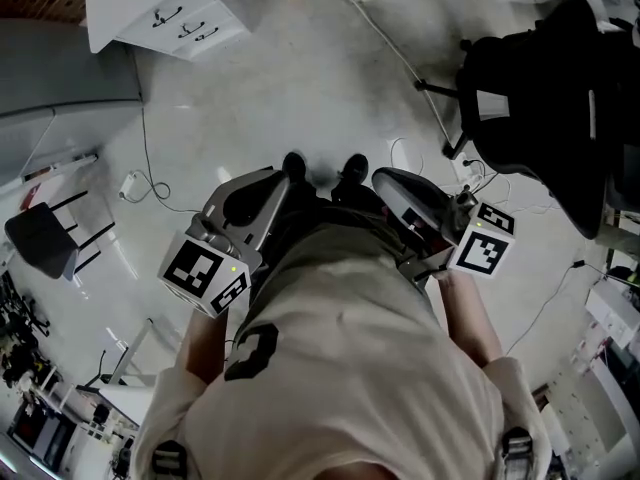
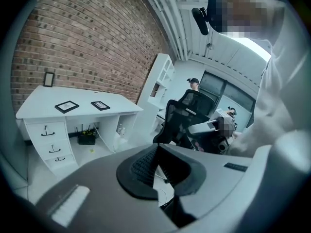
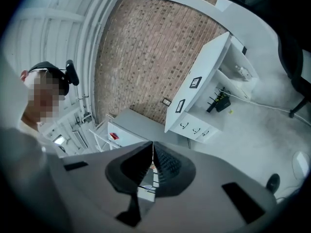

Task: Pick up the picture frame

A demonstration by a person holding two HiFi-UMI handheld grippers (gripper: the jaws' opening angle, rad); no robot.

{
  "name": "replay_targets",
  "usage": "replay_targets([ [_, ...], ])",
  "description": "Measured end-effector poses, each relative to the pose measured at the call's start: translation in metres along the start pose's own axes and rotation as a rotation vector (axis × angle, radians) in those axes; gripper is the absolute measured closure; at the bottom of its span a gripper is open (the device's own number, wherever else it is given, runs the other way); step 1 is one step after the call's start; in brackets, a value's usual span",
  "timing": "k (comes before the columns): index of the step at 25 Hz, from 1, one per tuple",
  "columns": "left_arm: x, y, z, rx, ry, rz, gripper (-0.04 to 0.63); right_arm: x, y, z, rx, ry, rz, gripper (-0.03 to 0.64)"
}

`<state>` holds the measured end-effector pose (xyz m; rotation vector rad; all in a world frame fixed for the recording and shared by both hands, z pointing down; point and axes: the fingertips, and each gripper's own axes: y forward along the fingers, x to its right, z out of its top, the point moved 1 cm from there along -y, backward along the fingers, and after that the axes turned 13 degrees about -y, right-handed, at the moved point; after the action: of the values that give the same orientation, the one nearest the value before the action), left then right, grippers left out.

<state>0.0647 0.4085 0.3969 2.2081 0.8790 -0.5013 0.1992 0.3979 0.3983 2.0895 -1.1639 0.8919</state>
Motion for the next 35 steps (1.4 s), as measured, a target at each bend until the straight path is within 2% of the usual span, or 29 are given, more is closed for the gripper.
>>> replay_targets([
  [4,0.004,0.008,0.001,0.005,0.003,0.012,0.59,0.003,0.003,0.002,-0.033,-0.03,0.021,0.611],
  [7,0.017,0.005,0.002,0.009,0.002,-0.013,0.589,-0.006,0.006,0.003,-0.057,-0.053,0.021,0.611],
  [13,0.014,-0.015,0.018,0.075,0.042,-0.027,0.589,-0.028,0.049,0.009,-0.133,-0.19,0.052,0.611],
  [17,-0.001,-0.037,0.025,0.123,0.025,-0.016,0.589,-0.041,0.075,0.005,-0.182,-0.234,0.056,0.611],
  [23,-0.028,-0.069,0.027,0.146,0.046,-0.002,0.589,-0.059,0.122,-0.013,-0.246,-0.277,0.071,0.611],
  [30,-0.078,-0.116,0.027,0.165,0.014,-0.029,0.589,-0.088,0.186,-0.041,-0.318,-0.338,0.054,0.611],
  [33,-0.079,-0.106,0.026,0.147,-0.004,-0.066,0.589,-0.091,0.187,-0.047,-0.376,-0.402,0.03,0.611],
  [35,-0.071,-0.093,0.026,0.116,0.014,-0.108,0.589,-0.091,0.179,-0.045,-0.391,-0.447,-0.003,0.611],
])
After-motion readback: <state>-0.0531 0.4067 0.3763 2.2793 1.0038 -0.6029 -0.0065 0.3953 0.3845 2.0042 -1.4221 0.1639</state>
